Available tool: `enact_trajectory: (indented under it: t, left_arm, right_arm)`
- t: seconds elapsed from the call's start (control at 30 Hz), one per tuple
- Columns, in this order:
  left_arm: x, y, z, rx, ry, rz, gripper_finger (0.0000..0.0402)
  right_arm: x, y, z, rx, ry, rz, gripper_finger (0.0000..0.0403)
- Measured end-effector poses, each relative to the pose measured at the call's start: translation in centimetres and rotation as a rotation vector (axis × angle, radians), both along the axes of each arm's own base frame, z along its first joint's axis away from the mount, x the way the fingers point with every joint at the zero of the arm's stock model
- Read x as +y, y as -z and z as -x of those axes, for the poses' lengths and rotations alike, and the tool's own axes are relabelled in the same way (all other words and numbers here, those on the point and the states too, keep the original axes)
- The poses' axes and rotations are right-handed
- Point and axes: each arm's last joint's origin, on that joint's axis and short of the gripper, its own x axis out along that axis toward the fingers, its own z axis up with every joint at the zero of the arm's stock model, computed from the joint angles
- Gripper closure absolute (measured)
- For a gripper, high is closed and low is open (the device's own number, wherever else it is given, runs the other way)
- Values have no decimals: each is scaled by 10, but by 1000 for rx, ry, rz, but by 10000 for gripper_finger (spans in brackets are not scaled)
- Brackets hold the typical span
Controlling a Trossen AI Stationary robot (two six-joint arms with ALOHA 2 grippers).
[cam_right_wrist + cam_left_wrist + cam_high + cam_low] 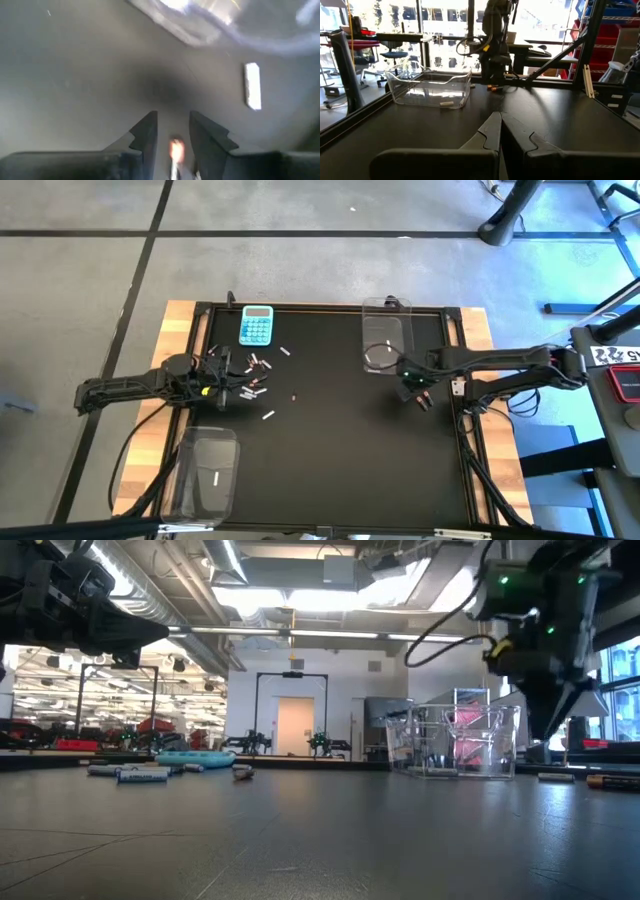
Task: Sort batteries
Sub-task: Put the white battery into the top transparent bin
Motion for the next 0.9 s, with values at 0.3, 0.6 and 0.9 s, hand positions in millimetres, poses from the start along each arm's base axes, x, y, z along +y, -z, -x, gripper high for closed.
enact_trajectory:
  t: [0.3, 0.6, 0.9]
  left_arm:
    - [0, 0, 0, 0, 0, 0, 402]
    - [0, 0, 0, 0, 0, 0, 402]
    - [0, 0, 0, -1, 0, 0, 402]
  right_arm:
    - [-27, 13, -21, -106, 45, 42, 291]
    - [-26, 0, -15, -87, -5, -80, 291]
    - [-22, 4, 9, 173, 27, -72, 288]
